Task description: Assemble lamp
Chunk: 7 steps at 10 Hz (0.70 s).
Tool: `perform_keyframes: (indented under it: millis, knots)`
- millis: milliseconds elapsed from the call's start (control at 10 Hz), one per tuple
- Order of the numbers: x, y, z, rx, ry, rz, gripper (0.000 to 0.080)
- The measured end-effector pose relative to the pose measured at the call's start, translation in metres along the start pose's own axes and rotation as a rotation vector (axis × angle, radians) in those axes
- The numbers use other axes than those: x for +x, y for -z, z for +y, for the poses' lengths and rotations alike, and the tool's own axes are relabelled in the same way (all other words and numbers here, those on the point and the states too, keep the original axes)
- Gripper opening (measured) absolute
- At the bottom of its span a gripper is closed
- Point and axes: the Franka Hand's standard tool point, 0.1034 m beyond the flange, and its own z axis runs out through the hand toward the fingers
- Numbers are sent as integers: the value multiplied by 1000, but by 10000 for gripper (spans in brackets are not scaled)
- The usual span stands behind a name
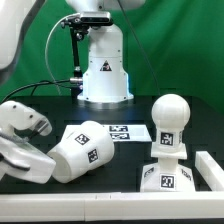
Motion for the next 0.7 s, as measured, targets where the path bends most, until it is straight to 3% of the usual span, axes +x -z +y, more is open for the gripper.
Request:
perform_keyframes:
  millis: [200,400,700]
  knots:
    - [-9,-4,2,9,0,-2,699]
    - [-6,-6,3,11,-8,-2,699]
    - [-1,-18,-8,17,-61,14,699]
